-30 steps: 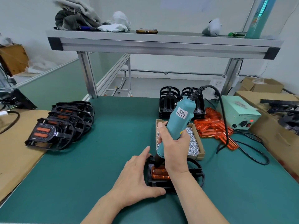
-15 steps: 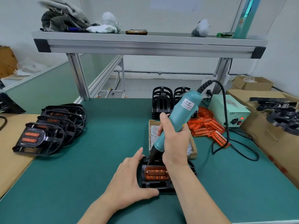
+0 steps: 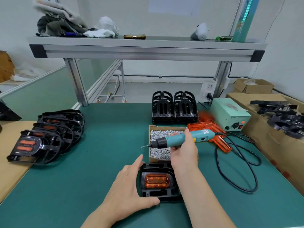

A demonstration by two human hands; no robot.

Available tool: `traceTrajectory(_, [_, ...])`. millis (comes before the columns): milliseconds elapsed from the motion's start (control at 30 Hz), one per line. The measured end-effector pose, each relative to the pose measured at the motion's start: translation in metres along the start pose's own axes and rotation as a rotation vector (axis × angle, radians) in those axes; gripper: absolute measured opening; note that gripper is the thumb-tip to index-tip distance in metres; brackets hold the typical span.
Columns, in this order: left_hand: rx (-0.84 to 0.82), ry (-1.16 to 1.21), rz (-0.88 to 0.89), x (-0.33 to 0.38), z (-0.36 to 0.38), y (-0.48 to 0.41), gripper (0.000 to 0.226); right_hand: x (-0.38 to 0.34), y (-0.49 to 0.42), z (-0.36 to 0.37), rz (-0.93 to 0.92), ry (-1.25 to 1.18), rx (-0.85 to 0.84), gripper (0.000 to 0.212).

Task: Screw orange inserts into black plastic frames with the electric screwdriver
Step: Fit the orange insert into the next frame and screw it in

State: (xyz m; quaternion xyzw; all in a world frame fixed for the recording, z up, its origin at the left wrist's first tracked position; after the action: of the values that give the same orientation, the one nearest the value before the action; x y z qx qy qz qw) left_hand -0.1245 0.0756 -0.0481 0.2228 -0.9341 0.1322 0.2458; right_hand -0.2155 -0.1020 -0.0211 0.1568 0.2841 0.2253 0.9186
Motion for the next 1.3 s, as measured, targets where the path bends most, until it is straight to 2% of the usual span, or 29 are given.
traceTrajectory(333, [0.007,-0.019,0.010,0.002,-0.002,0.001,0.123,0.011,-0.017,-0.016,0.093,0.097,0.101,0.011])
traceTrajectory(600, [-0.002,-0.079,0.092,0.010,-0.002,0.000,0.101,0.018,-0.026,-0.019,0.164,0.112,0.127,0.009])
traceTrajectory(800, [0.010,-0.073,0.084,0.008,-0.002,0.000,0.098,0.017,-0.025,-0.017,0.163,0.119,0.125,0.027])
traceTrajectory(1000, [0.003,-0.075,0.079,0.007,0.000,0.000,0.099,0.013,-0.019,-0.018,0.187,0.018,0.117,0.043])
traceTrajectory(1133, [0.004,-0.076,0.080,0.007,-0.001,-0.001,0.099,0.008,-0.014,-0.016,0.198,-0.012,0.075,0.040])
traceTrajectory(1300, [0.002,-0.082,0.077,0.007,-0.001,-0.001,0.100,-0.005,-0.004,-0.016,0.161,0.026,0.031,0.047])
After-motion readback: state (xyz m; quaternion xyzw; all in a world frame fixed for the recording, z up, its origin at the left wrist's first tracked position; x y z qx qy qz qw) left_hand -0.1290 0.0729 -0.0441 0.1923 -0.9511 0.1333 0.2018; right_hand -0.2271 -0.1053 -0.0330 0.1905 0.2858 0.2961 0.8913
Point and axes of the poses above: each hand's wrist, its own y-axis away from the middle knuckle, its own z-axis out of the palm, x = y × z, the point moved 10 cm from there along -y, towards the middle knuckle, and after that the axes turned 9 degrees about -y, right-handed, at the moved point
